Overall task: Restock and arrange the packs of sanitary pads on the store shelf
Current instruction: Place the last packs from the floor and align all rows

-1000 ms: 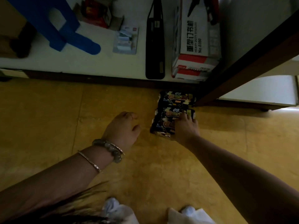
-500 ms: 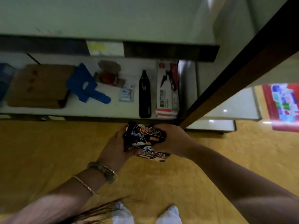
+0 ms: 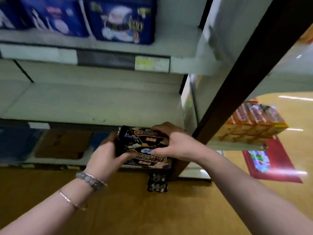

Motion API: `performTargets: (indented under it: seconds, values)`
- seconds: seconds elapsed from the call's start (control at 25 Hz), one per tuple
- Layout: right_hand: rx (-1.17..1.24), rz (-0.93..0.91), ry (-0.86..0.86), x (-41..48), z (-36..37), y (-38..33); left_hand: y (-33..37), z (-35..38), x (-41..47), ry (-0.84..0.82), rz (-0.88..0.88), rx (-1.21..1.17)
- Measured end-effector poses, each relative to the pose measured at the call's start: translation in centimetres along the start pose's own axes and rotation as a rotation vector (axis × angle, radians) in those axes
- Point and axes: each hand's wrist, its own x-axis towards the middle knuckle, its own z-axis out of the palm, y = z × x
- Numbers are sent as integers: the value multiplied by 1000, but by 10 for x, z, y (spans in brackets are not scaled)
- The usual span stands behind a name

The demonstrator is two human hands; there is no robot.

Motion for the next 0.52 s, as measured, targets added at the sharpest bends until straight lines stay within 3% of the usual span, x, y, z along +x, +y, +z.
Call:
performTargets:
  seconds: [0.36,0.52]
  values:
    - [-187,-146,250,-54,-101,-121,87,-130,-18,164,266,-34]
    - [-436,-147,368,-69,-114,-161,103,-162,-19,174,352,-115]
